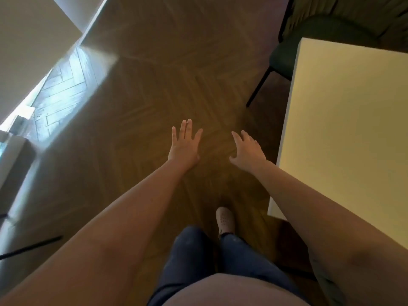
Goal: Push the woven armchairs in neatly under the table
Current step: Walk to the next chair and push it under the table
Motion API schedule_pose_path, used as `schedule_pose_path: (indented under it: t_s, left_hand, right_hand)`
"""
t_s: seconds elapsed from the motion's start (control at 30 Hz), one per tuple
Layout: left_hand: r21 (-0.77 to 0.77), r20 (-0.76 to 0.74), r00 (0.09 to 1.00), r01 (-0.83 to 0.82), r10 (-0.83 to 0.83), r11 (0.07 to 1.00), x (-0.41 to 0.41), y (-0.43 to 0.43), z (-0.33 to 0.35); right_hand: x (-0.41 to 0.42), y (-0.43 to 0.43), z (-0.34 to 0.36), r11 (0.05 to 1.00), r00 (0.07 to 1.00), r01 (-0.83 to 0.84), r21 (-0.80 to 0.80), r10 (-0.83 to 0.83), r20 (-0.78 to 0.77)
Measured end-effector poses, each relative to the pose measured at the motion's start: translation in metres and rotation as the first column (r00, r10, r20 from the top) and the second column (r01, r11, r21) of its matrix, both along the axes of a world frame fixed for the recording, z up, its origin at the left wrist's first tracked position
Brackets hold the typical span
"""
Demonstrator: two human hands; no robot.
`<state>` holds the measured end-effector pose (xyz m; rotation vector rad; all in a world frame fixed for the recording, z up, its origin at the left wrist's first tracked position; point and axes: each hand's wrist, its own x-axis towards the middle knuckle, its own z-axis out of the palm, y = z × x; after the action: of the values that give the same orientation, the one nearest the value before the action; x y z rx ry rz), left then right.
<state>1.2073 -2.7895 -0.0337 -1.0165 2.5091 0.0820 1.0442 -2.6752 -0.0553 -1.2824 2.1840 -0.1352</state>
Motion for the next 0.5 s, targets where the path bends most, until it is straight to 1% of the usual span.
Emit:
schedule_pose_path:
  t_s: [0.07,0.27,0.37,0.5]
  left_hand:
    - [0.037,0.001,1.000,0.000,0.000,0.999,-0.014,-0.026,-0.002]
    - [0.181,0.007,1.000,-0.028,0.027,0.983,-0.064,-0.133,-0.020]
    - [0.221,-0.010,1.000,0.006,-0.004,0.975,-0.091,-0.208,-0.028]
    - [0.232,0.000,0.997,0.076,-0.078,0.970,-0.134,-0.307,-0.022]
  right_hand:
    - [-0.016,-0.021,-0.002,1.000,1.000,0.014,0.021,-0.014,0.001]
    - [-0.069,-0.116,-0.010,0.983,0.992,0.127,0.135,-0.126,-0.021]
    - [-0.102,-0.182,-0.011,0.963,0.974,0.228,0.146,-0.228,-0.016]
    - [-0.140,-0.264,0.000,0.918,0.925,0.381,0.113,-0.379,-0.036]
